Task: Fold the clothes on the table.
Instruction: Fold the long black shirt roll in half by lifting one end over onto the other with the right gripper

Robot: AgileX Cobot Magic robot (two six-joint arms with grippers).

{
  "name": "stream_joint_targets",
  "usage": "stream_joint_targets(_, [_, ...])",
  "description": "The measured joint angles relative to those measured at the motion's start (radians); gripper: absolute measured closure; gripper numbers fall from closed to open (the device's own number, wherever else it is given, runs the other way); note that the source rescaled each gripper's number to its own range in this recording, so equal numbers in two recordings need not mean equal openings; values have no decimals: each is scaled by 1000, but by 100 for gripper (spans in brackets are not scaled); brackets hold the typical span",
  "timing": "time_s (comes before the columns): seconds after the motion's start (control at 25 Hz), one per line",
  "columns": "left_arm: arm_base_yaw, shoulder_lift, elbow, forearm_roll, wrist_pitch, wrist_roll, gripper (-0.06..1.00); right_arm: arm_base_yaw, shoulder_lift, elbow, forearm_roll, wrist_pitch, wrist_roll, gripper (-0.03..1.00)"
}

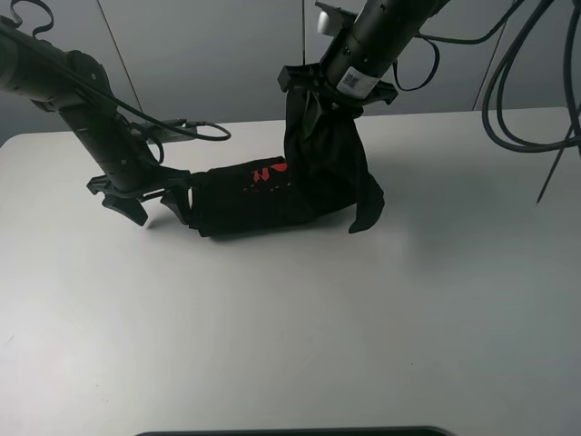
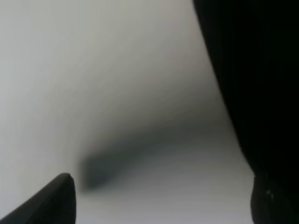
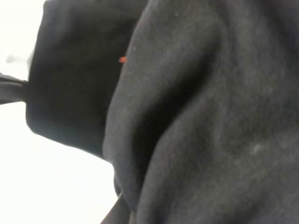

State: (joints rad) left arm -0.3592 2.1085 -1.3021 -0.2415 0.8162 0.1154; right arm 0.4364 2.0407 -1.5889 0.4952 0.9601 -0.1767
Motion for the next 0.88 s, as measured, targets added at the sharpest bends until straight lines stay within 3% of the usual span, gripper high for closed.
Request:
stream_joint_targets(0.52, [0,0,0,-6,6,17,-3,102,180,0,250,-112,-139,84])
stream_joint_targets(0.88, [0,0,0,-3,8,17,-3,122,282,0,411,-160,-246,84])
